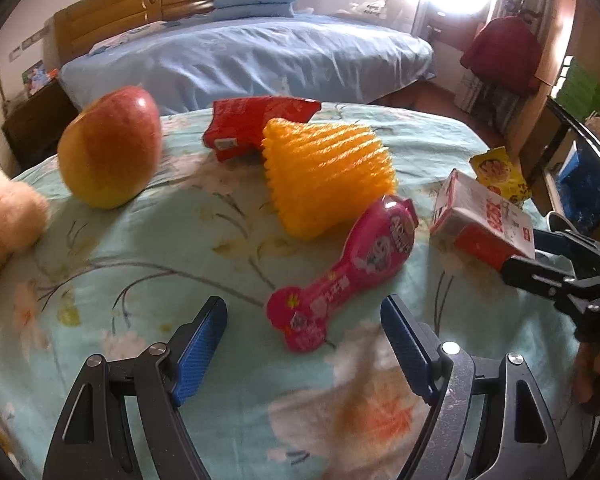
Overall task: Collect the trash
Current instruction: 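Grasp the red-white printed box with the right tool while the left tool grasps the pink toy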
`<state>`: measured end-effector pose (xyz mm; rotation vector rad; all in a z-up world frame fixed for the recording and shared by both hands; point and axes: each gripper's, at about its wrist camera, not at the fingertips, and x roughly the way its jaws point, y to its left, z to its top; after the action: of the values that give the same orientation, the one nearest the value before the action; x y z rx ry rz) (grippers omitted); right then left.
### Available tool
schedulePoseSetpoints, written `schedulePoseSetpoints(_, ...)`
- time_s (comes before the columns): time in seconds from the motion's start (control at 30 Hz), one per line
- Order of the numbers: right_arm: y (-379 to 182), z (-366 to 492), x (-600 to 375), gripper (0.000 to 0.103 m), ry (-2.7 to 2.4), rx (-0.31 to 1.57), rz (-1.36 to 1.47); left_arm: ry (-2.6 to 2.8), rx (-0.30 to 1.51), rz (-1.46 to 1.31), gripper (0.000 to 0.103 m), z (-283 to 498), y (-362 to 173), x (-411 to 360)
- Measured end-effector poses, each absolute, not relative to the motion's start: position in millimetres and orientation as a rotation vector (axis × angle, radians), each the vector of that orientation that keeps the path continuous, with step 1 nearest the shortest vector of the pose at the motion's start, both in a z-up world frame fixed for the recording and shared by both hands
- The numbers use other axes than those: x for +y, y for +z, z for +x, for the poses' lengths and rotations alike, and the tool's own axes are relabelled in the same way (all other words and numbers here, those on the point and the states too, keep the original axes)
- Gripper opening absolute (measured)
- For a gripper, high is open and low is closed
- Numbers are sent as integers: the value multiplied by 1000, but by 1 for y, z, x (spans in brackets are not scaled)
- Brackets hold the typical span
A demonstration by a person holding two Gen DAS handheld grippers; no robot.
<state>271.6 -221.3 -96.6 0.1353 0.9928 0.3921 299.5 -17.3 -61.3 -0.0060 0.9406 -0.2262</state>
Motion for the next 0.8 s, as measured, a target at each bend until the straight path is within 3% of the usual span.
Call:
schedulePoseSetpoints(0.07,-98,273,-219,83,384,993,117,-250,932,-1,77,300,-63,-20)
schedulePoseSetpoints(0.1,-99,273,-218,75,374,995,106,-259,928,11,73,300,-64,-23)
schedulePoseSetpoints(0.23,-98,272,-219,57,339,992,90,-276,919,77,38,294,-65,-36)
schedulePoseSetpoints(0.6,-88,238,-225,53,351,977,134,-323,924,-3,17,251,-55,-45)
schedulePoseSetpoints(0.8,-80,214,-240,53,335,958,186,-326,915,-65,15,224,-49,-45)
